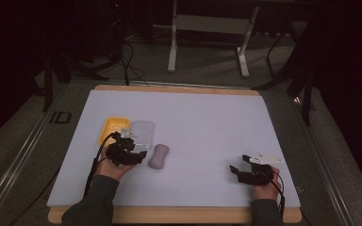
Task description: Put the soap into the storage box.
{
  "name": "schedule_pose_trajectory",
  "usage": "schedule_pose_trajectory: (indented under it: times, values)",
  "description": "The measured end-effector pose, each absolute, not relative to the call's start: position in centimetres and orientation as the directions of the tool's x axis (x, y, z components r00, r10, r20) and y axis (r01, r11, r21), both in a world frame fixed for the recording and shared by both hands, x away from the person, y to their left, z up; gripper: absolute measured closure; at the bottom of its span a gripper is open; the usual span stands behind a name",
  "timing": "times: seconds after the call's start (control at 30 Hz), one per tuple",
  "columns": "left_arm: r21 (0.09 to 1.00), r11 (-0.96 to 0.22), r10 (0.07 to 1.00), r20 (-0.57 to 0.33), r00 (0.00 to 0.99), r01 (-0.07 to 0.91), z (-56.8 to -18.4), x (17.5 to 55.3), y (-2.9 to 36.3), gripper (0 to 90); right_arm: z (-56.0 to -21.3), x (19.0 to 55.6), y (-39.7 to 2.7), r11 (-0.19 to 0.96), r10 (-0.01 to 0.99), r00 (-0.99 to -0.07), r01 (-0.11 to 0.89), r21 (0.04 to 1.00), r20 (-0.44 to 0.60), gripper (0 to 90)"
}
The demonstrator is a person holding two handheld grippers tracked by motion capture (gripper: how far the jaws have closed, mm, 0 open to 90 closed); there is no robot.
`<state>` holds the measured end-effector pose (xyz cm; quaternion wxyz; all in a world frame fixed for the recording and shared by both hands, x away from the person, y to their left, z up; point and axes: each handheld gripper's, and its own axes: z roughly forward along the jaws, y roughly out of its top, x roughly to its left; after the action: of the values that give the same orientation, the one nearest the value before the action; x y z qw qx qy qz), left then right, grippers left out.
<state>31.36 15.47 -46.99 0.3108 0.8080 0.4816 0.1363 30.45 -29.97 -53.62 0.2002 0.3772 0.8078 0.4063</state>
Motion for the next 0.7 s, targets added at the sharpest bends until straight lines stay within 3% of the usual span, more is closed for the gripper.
schedule_pose_trajectory:
  times: [0.7]
  values:
    - [0.596,-0.365,0.859,-0.08,0.505,0.715,-47.1,33.1,12.7,39.0,-53.6,30.5,-30.0,0.382,0.776,-0.63,0.453,0.806,-0.014,25.2]
